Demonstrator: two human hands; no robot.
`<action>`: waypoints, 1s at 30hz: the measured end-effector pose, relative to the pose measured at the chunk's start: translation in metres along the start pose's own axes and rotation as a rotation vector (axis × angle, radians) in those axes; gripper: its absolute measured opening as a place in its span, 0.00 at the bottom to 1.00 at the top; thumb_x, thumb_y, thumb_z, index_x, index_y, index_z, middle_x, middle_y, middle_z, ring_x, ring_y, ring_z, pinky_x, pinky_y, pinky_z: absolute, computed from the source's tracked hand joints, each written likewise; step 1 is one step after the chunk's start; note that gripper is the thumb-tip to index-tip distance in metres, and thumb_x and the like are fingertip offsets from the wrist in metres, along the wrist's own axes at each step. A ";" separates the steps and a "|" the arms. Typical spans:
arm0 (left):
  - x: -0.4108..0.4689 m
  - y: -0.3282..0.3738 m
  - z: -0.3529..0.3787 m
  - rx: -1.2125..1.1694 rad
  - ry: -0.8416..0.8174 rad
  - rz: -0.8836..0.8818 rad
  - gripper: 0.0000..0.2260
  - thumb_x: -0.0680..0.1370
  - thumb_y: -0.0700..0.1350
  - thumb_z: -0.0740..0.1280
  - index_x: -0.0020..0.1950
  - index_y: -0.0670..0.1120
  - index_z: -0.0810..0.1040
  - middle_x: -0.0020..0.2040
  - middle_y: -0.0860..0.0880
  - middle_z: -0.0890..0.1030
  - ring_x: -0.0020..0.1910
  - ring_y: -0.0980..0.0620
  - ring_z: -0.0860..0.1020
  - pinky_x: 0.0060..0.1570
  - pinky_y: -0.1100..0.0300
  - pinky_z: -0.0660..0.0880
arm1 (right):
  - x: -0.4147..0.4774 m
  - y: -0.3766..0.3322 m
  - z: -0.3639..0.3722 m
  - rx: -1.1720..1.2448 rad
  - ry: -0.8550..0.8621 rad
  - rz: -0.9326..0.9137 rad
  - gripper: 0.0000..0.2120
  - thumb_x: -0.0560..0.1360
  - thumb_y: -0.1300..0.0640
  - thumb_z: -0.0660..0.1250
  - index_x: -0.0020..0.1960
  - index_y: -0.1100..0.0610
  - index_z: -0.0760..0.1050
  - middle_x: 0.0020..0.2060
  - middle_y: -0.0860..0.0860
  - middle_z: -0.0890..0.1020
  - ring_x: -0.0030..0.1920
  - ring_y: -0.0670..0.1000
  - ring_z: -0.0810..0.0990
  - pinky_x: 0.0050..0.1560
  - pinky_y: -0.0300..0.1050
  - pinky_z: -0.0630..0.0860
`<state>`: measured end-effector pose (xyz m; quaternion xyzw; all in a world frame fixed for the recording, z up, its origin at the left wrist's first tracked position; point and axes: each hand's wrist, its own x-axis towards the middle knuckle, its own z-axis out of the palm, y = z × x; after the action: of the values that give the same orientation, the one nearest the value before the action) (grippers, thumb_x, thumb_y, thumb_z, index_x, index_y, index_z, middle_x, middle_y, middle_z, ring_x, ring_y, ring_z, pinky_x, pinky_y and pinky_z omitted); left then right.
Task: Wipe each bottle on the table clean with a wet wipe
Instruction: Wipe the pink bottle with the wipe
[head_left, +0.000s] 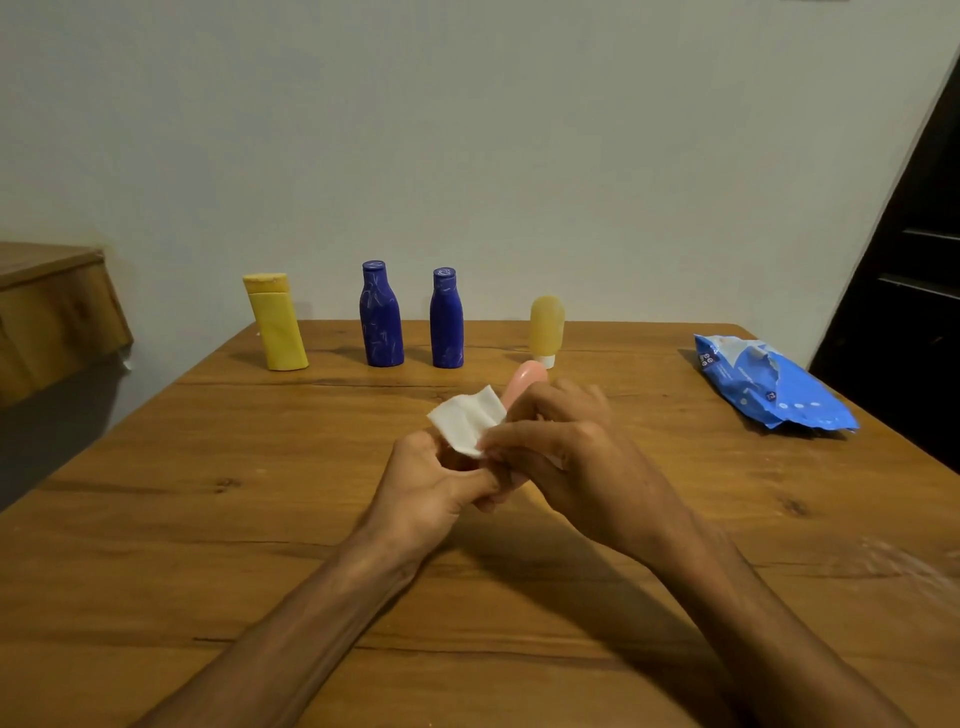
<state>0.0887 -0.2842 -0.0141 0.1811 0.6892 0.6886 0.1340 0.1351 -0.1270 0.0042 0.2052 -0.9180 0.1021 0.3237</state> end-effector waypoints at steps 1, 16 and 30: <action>0.000 0.000 0.000 0.000 -0.006 -0.001 0.16 0.69 0.36 0.75 0.51 0.51 0.77 0.43 0.48 0.85 0.40 0.53 0.83 0.40 0.58 0.79 | 0.000 0.000 0.001 -0.027 0.035 -0.005 0.09 0.71 0.57 0.73 0.51 0.52 0.83 0.45 0.50 0.79 0.48 0.47 0.72 0.43 0.34 0.60; 0.001 0.003 -0.003 -0.396 -0.283 -0.075 0.23 0.72 0.40 0.72 0.65 0.38 0.73 0.51 0.35 0.83 0.38 0.46 0.81 0.41 0.56 0.81 | 0.004 0.010 -0.011 0.417 0.420 0.410 0.10 0.74 0.58 0.69 0.54 0.56 0.81 0.47 0.50 0.81 0.45 0.40 0.76 0.40 0.26 0.70; 0.004 0.006 -0.006 -0.586 -0.294 -0.113 0.30 0.71 0.55 0.69 0.69 0.42 0.72 0.53 0.36 0.82 0.43 0.44 0.80 0.42 0.55 0.81 | 0.002 0.006 -0.003 0.424 0.269 0.346 0.10 0.74 0.57 0.69 0.54 0.54 0.81 0.49 0.47 0.80 0.51 0.43 0.78 0.48 0.37 0.77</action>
<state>0.0833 -0.2877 -0.0076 0.1937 0.4441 0.8155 0.3166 0.1325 -0.1210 0.0076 0.0935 -0.8464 0.3715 0.3701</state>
